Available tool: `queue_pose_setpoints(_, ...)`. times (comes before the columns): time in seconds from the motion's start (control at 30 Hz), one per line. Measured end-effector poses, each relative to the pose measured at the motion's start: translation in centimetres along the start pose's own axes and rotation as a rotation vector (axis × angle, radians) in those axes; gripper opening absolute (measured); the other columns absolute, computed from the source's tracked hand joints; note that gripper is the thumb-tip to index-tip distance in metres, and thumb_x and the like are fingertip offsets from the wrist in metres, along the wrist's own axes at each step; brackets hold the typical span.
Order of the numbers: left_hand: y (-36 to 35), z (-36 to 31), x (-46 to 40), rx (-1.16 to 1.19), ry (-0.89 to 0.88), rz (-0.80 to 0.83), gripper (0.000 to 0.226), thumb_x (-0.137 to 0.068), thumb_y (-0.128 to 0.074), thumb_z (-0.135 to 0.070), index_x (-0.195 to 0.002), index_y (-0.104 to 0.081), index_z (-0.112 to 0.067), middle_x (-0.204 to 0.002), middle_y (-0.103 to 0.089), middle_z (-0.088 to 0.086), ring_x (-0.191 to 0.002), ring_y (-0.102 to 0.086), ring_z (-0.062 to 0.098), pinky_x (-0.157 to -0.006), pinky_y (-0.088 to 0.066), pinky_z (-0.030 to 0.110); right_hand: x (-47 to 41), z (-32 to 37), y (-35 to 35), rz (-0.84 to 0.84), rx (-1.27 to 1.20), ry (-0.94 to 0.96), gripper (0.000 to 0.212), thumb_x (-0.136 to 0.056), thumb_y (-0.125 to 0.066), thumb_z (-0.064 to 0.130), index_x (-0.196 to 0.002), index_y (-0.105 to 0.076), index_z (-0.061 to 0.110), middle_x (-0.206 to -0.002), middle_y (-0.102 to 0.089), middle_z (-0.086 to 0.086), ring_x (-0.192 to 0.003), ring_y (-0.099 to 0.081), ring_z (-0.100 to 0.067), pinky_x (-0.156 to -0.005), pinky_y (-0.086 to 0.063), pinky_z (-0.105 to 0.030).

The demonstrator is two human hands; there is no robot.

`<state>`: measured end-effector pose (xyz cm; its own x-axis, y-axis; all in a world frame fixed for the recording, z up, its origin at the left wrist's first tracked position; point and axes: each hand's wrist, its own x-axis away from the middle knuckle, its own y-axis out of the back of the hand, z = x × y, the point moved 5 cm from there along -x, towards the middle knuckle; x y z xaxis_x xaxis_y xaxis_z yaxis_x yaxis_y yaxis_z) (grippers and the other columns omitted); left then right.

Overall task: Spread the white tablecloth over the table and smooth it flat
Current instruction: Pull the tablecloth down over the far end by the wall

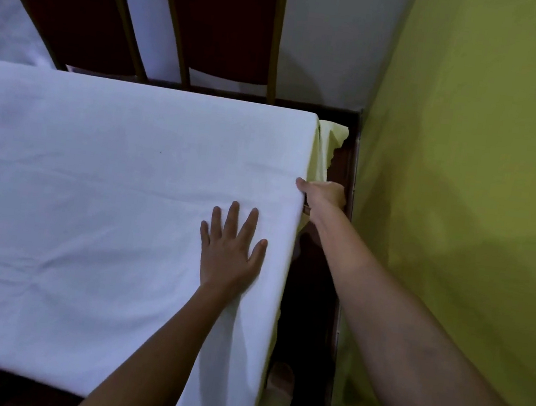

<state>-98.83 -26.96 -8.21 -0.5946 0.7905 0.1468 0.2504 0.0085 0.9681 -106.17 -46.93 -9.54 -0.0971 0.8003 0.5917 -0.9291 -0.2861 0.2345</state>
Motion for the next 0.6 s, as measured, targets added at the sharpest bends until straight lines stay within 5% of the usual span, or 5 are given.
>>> queue_pose_setpoints(0.1, 0.0, -0.5, -0.3, 0.0, 0.006, 0.0, 0.064, -0.091, -0.021, -0.057, -0.152, -0.009, -0.039, -0.163, -0.002, 0.0, -0.15, 0.008, 0.03, -0.119, 0.004, 0.049, -0.9, 1.4, 0.7, -0.056, 0.215, 0.1, 0.032, -0.072, -0.08, 0.026, -0.094, -0.072, 0.004, -0.102, -0.073, -0.011, -0.091, -0.07, -0.028, -0.072, -0.053, -0.025)
queue_pose_setpoints(0.2, 0.2, -1.5, -1.3, 0.009, -0.014, 0.025, 0.066, -0.089, -0.009, -0.059, -0.152, -0.006, -0.039, -0.163, 0.001, 0.001, -0.15, 0.011, 0.029, -0.119, 0.007, 0.048, -2.0, 2.9, 0.9, -0.061, 0.189, 0.147, 0.019, -0.072, -0.079, 0.024, -0.069, -0.066, 0.012, -0.092, -0.073, -0.011, -0.085, -0.07, -0.027, -0.078, -0.057, -0.032)
queue_pose_setpoints(0.3, 0.9, -3.2, -3.5, 0.084, -0.051, 0.027, 0.066, -0.088, -0.003, -0.058, -0.152, -0.003, -0.039, -0.163, 0.005, -0.002, -0.15, 0.014, 0.025, -0.119, 0.009, 0.045, -3.6, 6.4, 1.5, -0.108, 0.162, 0.244, 0.03, -0.073, -0.076, 0.025, -0.052, -0.056, 0.018, -0.078, -0.069, -0.005, -0.075, -0.064, -0.022, -0.077, -0.055, -0.033)
queue_pose_setpoints(0.43, 2.4, -3.5, -7.0, 0.076, -0.046, -0.049, 0.061, -0.094, -0.007, -0.054, -0.152, -0.002, -0.036, -0.163, 0.009, -0.001, -0.149, 0.015, 0.022, -0.118, 0.012, 0.043, -6.4, 10.6, 2.7, -0.146, 0.308, 0.308, 0.012, -0.077, -0.07, 0.024, -0.078, -0.072, 0.012, -0.082, -0.07, -0.006, -0.08, -0.066, -0.022, -0.073, -0.05, -0.024)
queue_pose_setpoints(0.6, 2.8, -1.0, -9.9, 0.027, 0.045, -0.037, 0.073, -0.086, 0.003, -0.06, -0.153, -0.002, -0.033, -0.163, 0.009, 0.004, -0.15, 0.013, 0.025, -0.118, 0.01, 0.047, -10.0, 8.7, 3.8, -0.176, 0.719, 0.208, 0.036, -0.084, -0.057, 0.016, -0.118, -0.061, 0.003, -0.122, -0.062, -0.02, -0.113, -0.059, -0.037, -0.088, -0.049, -0.039)
